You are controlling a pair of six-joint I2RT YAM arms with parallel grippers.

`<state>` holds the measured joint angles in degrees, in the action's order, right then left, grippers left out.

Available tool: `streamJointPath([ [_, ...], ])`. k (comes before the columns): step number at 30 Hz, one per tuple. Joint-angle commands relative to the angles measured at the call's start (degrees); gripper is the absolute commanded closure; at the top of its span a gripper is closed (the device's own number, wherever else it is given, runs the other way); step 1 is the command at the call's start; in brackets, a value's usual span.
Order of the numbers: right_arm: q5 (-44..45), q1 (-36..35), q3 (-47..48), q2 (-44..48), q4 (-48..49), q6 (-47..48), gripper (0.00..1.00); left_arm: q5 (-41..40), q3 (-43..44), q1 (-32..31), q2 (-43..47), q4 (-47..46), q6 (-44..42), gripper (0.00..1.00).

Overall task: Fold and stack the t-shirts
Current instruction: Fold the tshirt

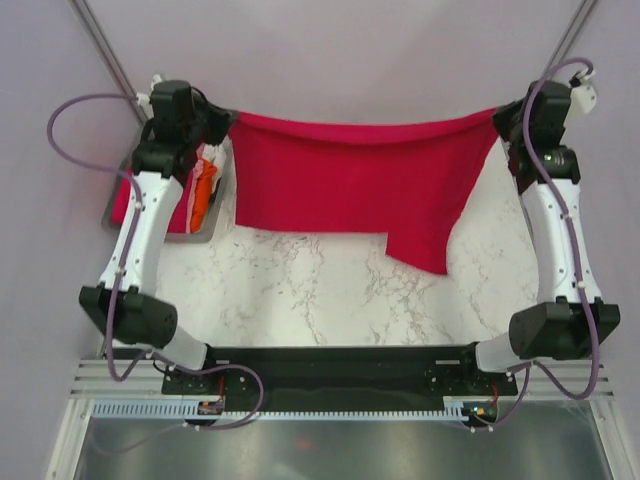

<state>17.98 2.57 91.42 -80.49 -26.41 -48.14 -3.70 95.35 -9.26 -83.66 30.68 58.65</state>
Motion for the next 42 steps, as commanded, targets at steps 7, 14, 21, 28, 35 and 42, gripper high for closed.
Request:
streamJointPath([
  [7, -14.37, 4.64, 18.01, -9.86, 3.99, -1.52, 1.0, 9.94, 22.16, 5.48, -13.45, 0.44, -2.49, 0.98],
  [14, -17.36, 5.16, -6.45, -6.62, 14.88, -3.62, 1.0, 13.36, 4.88, 5.39, -12.68, -10.06, -3.2, 0.98],
  [21, -16.13, 6.57, -28.9, -2.31, 22.63, -2.22, 1.0, 14.61, -26.74, 5.3, -6.62, -25.91, -1.79, 0.98],
  [28, -12.63, 6.66, -46.23, 4.09, 28.52, -2.31, 1.0, 17.15, -44.1, 5.3, -3.8, -34.01, -2.66, 0.98],
  [35, -7.27, 6.66, -58.1, 17.89, 24.5, -0.82, 1.0, 14.78, -56.57, 5.21, 6.39, -33.23, -5.3, 0.98],
  [42, -1.91, 6.75, -65.75, 34.32, 14.75, -1.34, 0.99, 14.08, -65.37, 5.21, 16.32, -31.03, -6.01, 0.98],
])
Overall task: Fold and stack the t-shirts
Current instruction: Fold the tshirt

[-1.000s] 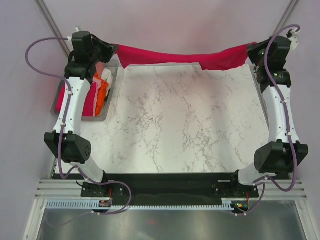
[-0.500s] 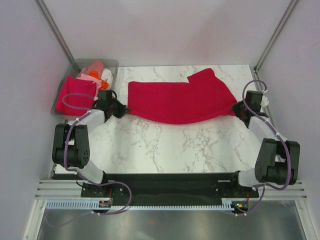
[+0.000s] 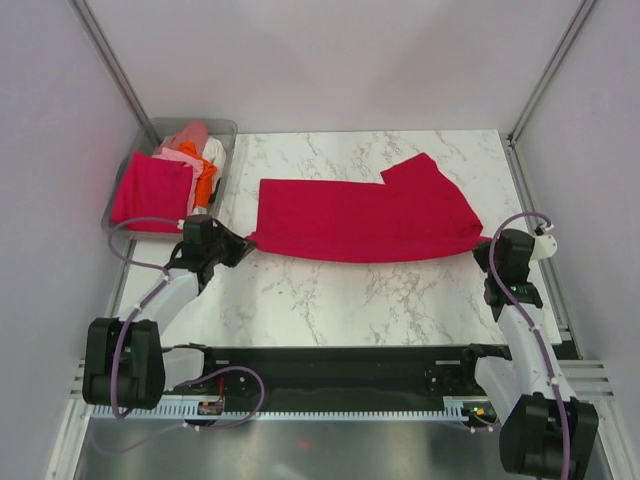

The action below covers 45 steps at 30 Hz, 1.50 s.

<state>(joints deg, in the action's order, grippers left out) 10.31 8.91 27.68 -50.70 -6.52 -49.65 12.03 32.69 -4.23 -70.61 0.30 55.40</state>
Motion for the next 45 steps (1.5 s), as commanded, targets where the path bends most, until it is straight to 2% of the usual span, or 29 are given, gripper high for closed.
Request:
streamJointPath([
  [1, 6.91, 0.32, -2.97, 6.03, -6.82, -0.44, 0.97, -2.01, -3.67, 0.19, 4.15, -0.65, -2.66, 0.98],
  [5, 11.05, 0.41, -4.92, 12.19, -12.72, -3.61, 0.91, -3.5, -8.24, 0.19, 8.55, 1.99, -1.0, 0.96],
  [6, 11.4, 0.32, -5.09, 14.2, -13.77, -3.79, 0.78, -4.99, -8.6, 0.19, 10.12, 5.04, -0.56, 0.87],
  [7, 11.4, 0.41, -5.18, 15.01, -14.21, -3.96, 0.7, -5.87, -8.34, 0.19, 10.84, 7.15, -0.99, 0.78],
  [8, 11.58, 0.32, -4.92, 15.88, -14.48, -4.14, 0.62, -6.31, -7.3, 0.19, 11.71, 8.57, -1.95, 0.62],
  [9, 11.41, 0.32, -4.57, 17.02, -14.92, -4.14, 0.53, -7.02, -6.68, 0.19, 13.38, 11.8, -2.57, 0.37],
  [12, 10.88, 0.32, -0.89, 16.95, -14.31, -0.47, 0.46, -8.17, -4.04, 0.19, 16.45, 14.29, -6.17, 0.19],
  [13, 10.79, 0.32, 1.82, 16.25, -14.04, 0.68, 0.46, -7.99, -3.16, 0.19, 17.16, 15.86, -7.13, 0.18],
  [14, 10.27, 0.32, 3.33, 15.2, -13.61, 2.09, 0.45, -7.99, -1.5, 0.19, 17.78, 16.57, -8.8, 0.06],
  [15, 9.91, 0.32, 4.65, 12.23, -12.82, 3.14, 0.45, -7.9, -0.7, 0.19, 18.22, 17.1, -9.6, 0.0],
  [17, 7.47, 0.32, 8.87, 8.35, -11.76, 6.74, 0.45, -7.64, 1.4, 0.19, 19.45, 18.51, -11.53, 0.0],
  [20, 2.81, 0.32, 14.75, -3.57, -9.39, 11.4, 0.46, -7.64, 4.47, 0.19, 19.63, 19.3, -14.08, 0.0],
  [22, 0.52, 0.32, 19.41, -8.34, -9.03, 13.78, 0.46, -7.72, 6.15, 0.19, 19.02, 19.39, -16.1, 0.0],
  [27, -4.85, 0.06, 26.45, -20.03, -5.97, 17.57, 0.46, -6.59, 11.6, 0.19, 13.06, 17.82, -18.66, 0.0],
  [38, -6.7, -2.75, 35.59, -34.81, -1.47, 20.29, 0.4, -3.51, 18.37, 0.19, -2.86, 8.06, -20.32, 0.0],
  [45, -4.5, -5.92, 49.72, -48.6, -2.7, 22.93, 0.39, -2.37, 25.93, 0.27, -13.05, 6.47, -21.29, 0.03],
])
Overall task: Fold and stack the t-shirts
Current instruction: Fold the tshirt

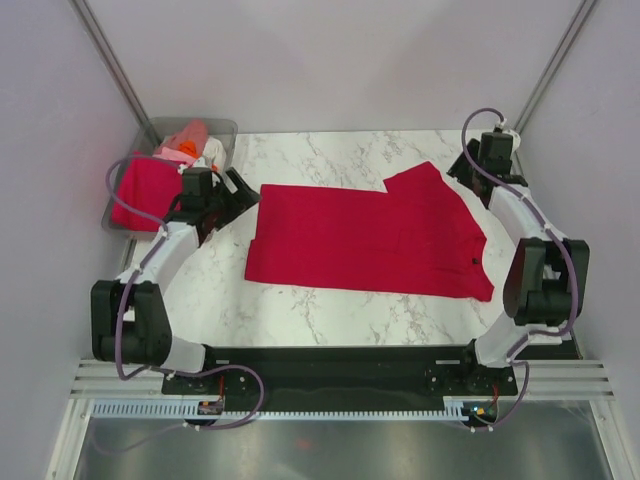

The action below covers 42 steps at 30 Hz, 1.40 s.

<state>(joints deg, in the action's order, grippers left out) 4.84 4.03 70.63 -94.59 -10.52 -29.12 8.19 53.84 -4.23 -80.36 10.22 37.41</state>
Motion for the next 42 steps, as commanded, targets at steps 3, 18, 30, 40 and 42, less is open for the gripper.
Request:
streamJointPath([
  [3, 0.44, -1.66, 13.19, -11.74, 0.68, 3.11, 0.34, 2.44, 8.72, 0.19, -8.66, -3.1, -3.57, 0.05],
  [18, 3.95, -5.25, 50.37, -44.54, -9.69, 12.24, 0.35, 3.77, 22.35, 0.19, -26.78, -2.49, -6.73, 0.07],
  [30, 6.66, -7.11, 52.94, -49.38, -11.8, 12.69, 0.52, 7.02, 28.5, -0.34, -35.22, -0.11, -7.35, 0.11],
  [40, 10.98, -7.46, 54.26, -51.05, -13.3, 12.51, 0.73, 5.7, 29.65, -1.22, -36.89, 1.47, -9.02, 0.13],
  [42, 11.24, -7.55, 54.17, -50.96, -13.12, 12.51, 0.77, 5.61, 30.09, -1.22, -37.15, 1.73, -9.19, 0.13],
])
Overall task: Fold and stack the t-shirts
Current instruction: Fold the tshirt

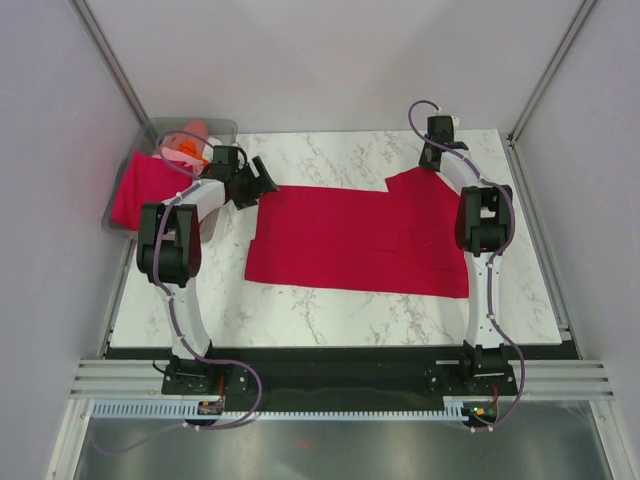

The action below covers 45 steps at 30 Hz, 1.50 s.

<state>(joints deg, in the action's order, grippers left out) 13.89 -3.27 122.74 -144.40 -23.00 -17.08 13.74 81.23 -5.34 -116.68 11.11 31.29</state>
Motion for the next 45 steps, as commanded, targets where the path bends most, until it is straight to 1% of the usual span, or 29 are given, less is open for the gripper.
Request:
streamJointPath([
  [1, 2.19, -0.16, 2.15, -1.15, -0.38, 0.47, 0.81, -0.03, 2.88, -0.11, -1.0, 1.27, -3.16, 0.14],
  [2, 2.28, -0.25, 2.15, -1.24, -0.37, 0.47, 0.85, -0.2, 2.97, -0.11, -1.09, 1.37, -3.34, 0.14],
  [4, 2.46, -0.25, 2.07, -1.24, -0.2, 0.56, 0.89, -0.46, 2.97, -0.11, -1.18, 1.54, -3.51, 0.14],
  [5, 2.37, -0.25, 2.07, -1.24, -0.11, 0.47, 0.96, -0.64, 2.97, -0.11, -1.53, 1.72, -3.78, 0.15],
  [7, 2.63, -0.25, 2.07, -0.97, 0.06, 0.47, 1.0, -0.82, 3.76, -0.11, -2.05, 2.33, -4.04, 0.15],
  [10, 2.28, -0.25, 1.37, -0.45, 0.33, 0.29, 1.0, -1.08, 5.07, -0.28, -3.11, 3.04, -3.96, 0.19],
  [14, 1.93, -0.25, -0.48, 0.17, 1.56, -0.06, 1.0, -2.39, 8.14, -0.54, -5.92, 4.7, -4.48, 0.27],
  [19, 1.93, -0.34, -0.66, 0.43, 1.56, -0.06, 1.0, -4.85, 12.72, -0.63, -9.43, 7.34, -4.31, 0.3],
  [20, 2.02, -0.34, -0.66, 0.35, 1.56, -0.06, 1.0, -6.17, 13.33, -0.63, -9.87, 7.52, -4.31, 0.32],
  [23, 2.19, -0.42, -0.57, 0.35, 1.73, -0.15, 1.0, -6.79, 16.23, -0.46, -11.28, 9.19, -4.39, 0.34],
  [26, 2.28, -0.42, -0.66, 0.35, 1.65, -0.23, 1.0, -8.72, 17.2, -0.46, -11.2, 9.72, -4.04, 0.33],
  [30, 2.28, -0.34, -0.66, 0.26, 1.73, -0.15, 1.0, -8.46, 20.27, -0.37, -13.21, 10.77, -4.66, 0.35],
  [31, 2.28, -0.42, -0.66, 0.26, 1.82, -0.23, 1.0, -8.2, 21.07, -0.46, -13.92, 12.08, -4.83, 0.39],
  [33, 2.19, -0.42, -0.57, 0.26, 1.73, -0.23, 1.0, -7.85, 22.56, -0.46, -15.5, 12.79, -4.75, 0.43],
  [34, 2.19, -0.34, -0.57, 0.26, 1.73, -0.32, 1.0, -7.67, 23.0, -0.46, -15.94, 12.88, -4.66, 0.48],
  [36, 2.02, -0.34, -0.48, 0.34, 1.82, -0.32, 1.0, -6.97, 24.67, -0.46, -17.52, 13.76, -4.66, 0.52],
  [39, 2.72, -0.34, -0.31, 0.78, 1.73, -0.58, 1.0, -6.88, 28.1, -0.46, -19.54, 15.42, -4.48, 0.67],
  [40, 3.24, -0.42, -0.13, 0.96, 1.73, -0.5, 1.0, -6.97, 28.89, -0.46, -19.9, 15.95, -4.74, 0.81],
  [42, 3.34, -0.51, 0.04, 1.83, 1.73, -0.58, 1.0, -6.88, 29.77, -0.46, -19.99, 16.22, -5.1, 0.98],
  [45, 4.56, -0.34, -0.92, 4.2, 1.82, -0.76, 1.0, -7.23, 29.6, -0.46, -19.2, 16.13, -5.97, 0.98],
])
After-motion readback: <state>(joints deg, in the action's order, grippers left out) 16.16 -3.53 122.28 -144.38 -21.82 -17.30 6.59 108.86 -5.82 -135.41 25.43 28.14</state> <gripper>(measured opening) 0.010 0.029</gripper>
